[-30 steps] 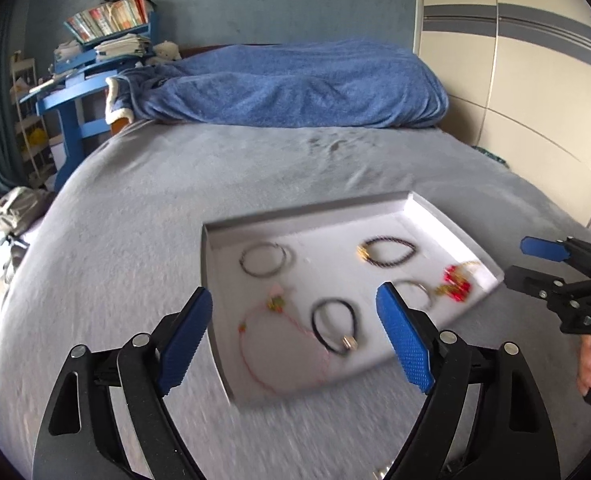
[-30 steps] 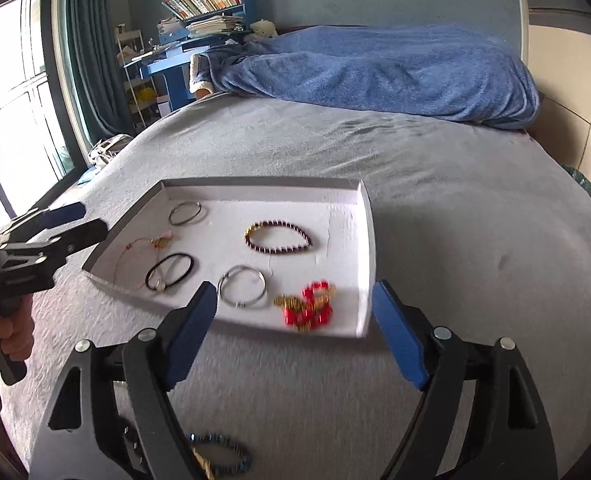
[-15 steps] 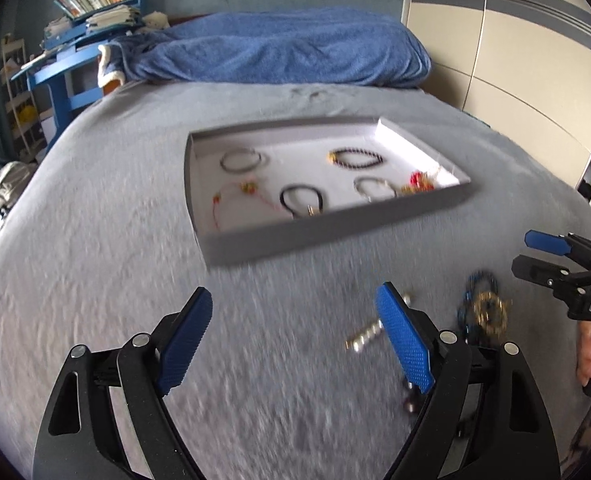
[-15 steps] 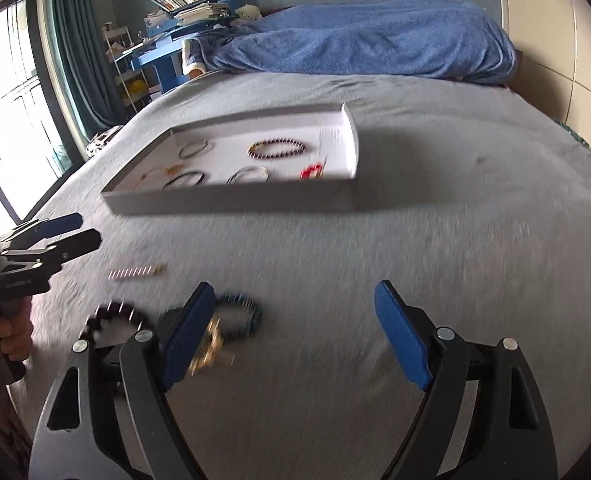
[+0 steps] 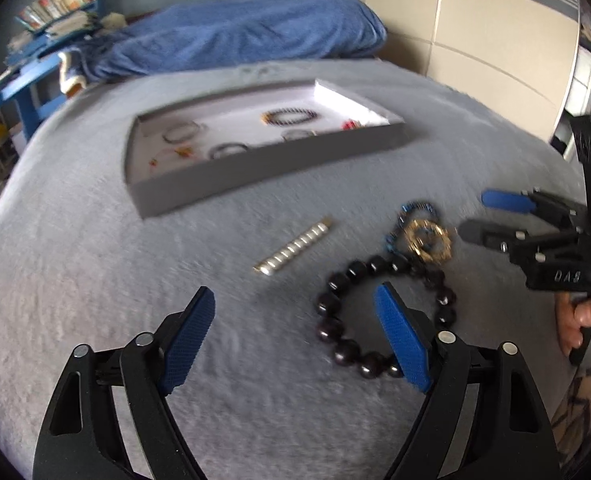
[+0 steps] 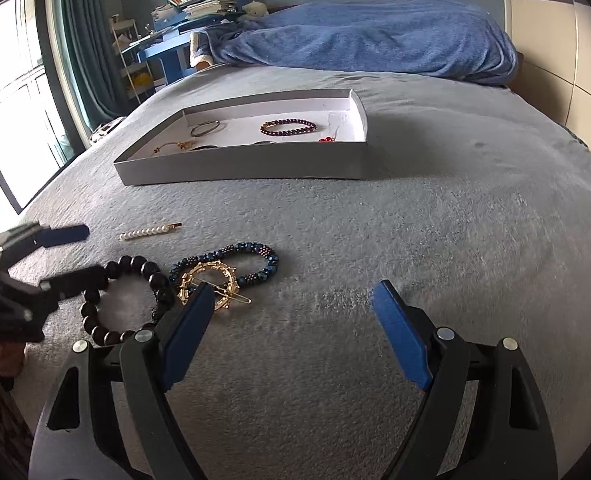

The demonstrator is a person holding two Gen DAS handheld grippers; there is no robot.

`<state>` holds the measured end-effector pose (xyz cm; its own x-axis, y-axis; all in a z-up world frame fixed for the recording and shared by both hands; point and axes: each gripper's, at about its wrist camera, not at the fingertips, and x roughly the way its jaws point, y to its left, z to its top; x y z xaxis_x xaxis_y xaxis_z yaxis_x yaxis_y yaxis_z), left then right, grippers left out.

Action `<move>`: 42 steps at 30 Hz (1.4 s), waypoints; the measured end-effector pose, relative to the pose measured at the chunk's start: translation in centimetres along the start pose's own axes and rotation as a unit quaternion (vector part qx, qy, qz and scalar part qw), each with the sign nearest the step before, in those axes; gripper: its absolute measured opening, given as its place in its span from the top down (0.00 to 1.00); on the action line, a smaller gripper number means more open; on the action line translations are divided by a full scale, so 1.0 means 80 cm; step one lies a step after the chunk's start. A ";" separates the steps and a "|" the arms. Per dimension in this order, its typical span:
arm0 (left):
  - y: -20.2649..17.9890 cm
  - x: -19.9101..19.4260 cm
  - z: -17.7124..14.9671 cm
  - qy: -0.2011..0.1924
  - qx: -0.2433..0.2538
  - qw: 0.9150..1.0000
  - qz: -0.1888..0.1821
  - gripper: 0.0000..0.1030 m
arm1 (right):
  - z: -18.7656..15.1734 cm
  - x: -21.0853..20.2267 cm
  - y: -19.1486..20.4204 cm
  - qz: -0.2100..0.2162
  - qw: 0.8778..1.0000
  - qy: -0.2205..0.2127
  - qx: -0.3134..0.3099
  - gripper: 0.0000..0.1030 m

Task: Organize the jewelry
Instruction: 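Move the left tool to the black bead bracelet while the right tool reaches the gold brooch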

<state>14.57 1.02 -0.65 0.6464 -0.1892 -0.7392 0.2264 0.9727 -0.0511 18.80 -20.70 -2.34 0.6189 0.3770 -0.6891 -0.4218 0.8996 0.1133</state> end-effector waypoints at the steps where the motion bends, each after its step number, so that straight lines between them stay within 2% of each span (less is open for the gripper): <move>1: -0.002 0.003 0.000 0.006 0.003 1.000 -0.002 0.24 | -0.001 0.000 -0.001 0.000 1.000 0.000 0.001 0.21; 3: -0.007 0.012 -0.001 0.024 0.011 1.000 -0.002 0.34 | -0.001 0.001 -0.001 -0.001 1.000 0.002 0.001 0.21; 5: -0.006 0.019 -0.004 0.036 0.010 0.999 0.003 0.38 | -0.001 0.001 0.000 -0.003 1.000 0.003 -0.001 0.21; 7: -0.004 0.018 -0.004 0.036 0.003 0.999 0.010 0.57 | 0.000 0.002 0.000 -0.003 1.000 0.004 -0.002 0.21; 8: -0.002 0.017 -0.005 0.035 0.001 0.999 0.014 0.61 | 0.000 0.002 0.000 -0.005 1.000 0.004 -0.002 0.21; 10: 0.003 0.014 -0.007 0.034 -0.003 0.999 0.019 0.76 | 0.000 0.002 -0.001 -0.006 1.000 0.003 -0.002 0.21; 12: 0.012 0.009 -0.011 0.031 -0.011 0.999 0.016 0.84 | 0.000 0.001 -0.001 -0.008 1.000 0.000 -0.002 0.20; 17: 0.026 -0.011 -0.028 0.010 -0.018 1.000 0.016 0.85 | -0.001 -0.003 0.003 -0.010 1.000 -0.007 -0.011 0.18; 21: 0.039 -0.023 -0.036 -0.010 -0.046 0.999 0.014 0.84 | -0.002 -0.003 0.012 -0.011 1.000 -0.007 -0.025 0.18; 26: 0.038 -0.021 -0.035 -0.008 -0.046 0.998 0.034 0.70 | -0.003 -0.005 0.027 0.008 0.999 -0.007 -0.044 0.18; 31: 0.045 -0.020 -0.032 -0.008 -0.058 0.998 0.034 0.36 | 0.003 0.005 0.035 0.022 0.998 0.005 -0.054 0.18; 36: 0.053 -0.019 -0.031 -0.007 -0.073 0.997 0.027 0.36 | 0.009 0.010 0.046 0.027 0.997 0.008 -0.069 0.18; 42: 0.052 -0.019 -0.032 -0.008 -0.071 0.997 0.029 0.36 | 0.015 0.020 0.070 0.029 0.993 0.015 -0.116 0.20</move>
<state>12.67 5.72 -1.43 0.6667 -0.1332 -0.7333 0.0835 0.9911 -0.1041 18.25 -14.78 -1.96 0.5708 0.4176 -0.7070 -0.6002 0.7997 -0.0122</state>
